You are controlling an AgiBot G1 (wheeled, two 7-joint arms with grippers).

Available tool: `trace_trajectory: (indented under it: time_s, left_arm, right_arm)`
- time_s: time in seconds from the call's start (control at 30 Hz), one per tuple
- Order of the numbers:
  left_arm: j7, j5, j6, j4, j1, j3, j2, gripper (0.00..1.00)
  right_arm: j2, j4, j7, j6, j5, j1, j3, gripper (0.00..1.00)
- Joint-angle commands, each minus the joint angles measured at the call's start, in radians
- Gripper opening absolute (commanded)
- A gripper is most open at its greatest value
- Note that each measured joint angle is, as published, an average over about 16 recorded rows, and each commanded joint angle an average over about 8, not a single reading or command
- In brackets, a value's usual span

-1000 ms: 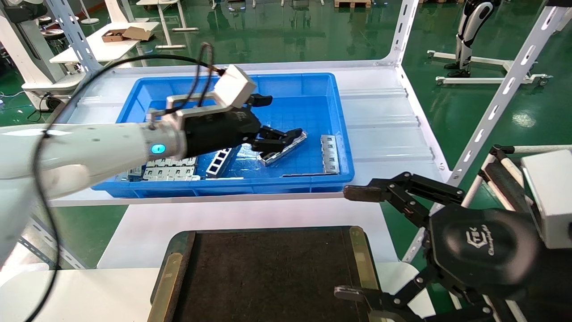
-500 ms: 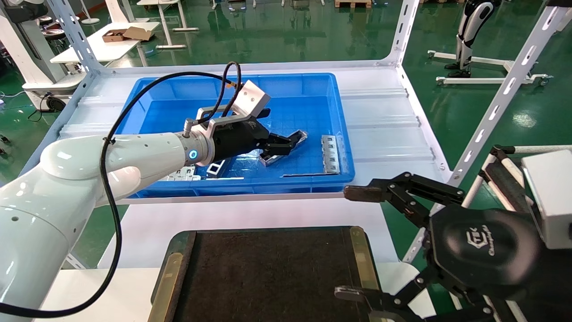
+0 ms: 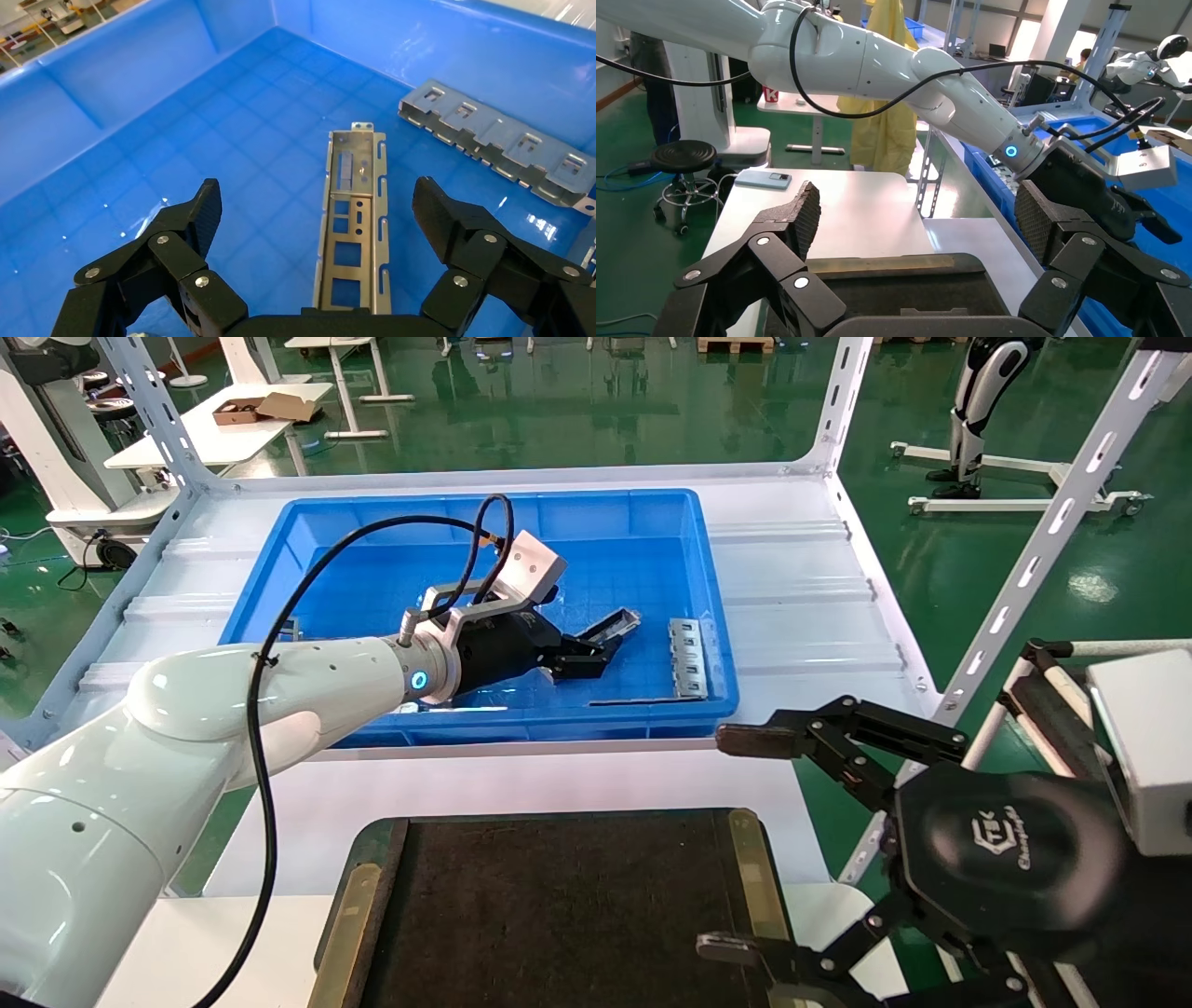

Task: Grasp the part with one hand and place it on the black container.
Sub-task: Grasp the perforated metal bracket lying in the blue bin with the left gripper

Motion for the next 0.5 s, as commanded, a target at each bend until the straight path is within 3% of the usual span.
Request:
trace_trajectory:
  time_s: [0.03, 0.5]
  left_arm:
    - [-0.013, -0.013, -0.015, -0.007, 0.002, 0.025, 0.0, 0.0]
    - [-0.059, -0.096, -0.055, -0.016, -0.008, 0.153, -0.003, 0.0]
  right_arm:
    - [0.0, 0.0, 0.0, 0.0, 0.0, 0.0, 0.0, 0.0]
    - [0.0, 0.0, 0.0, 0.0, 0.0, 0.0, 0.0, 0.0]
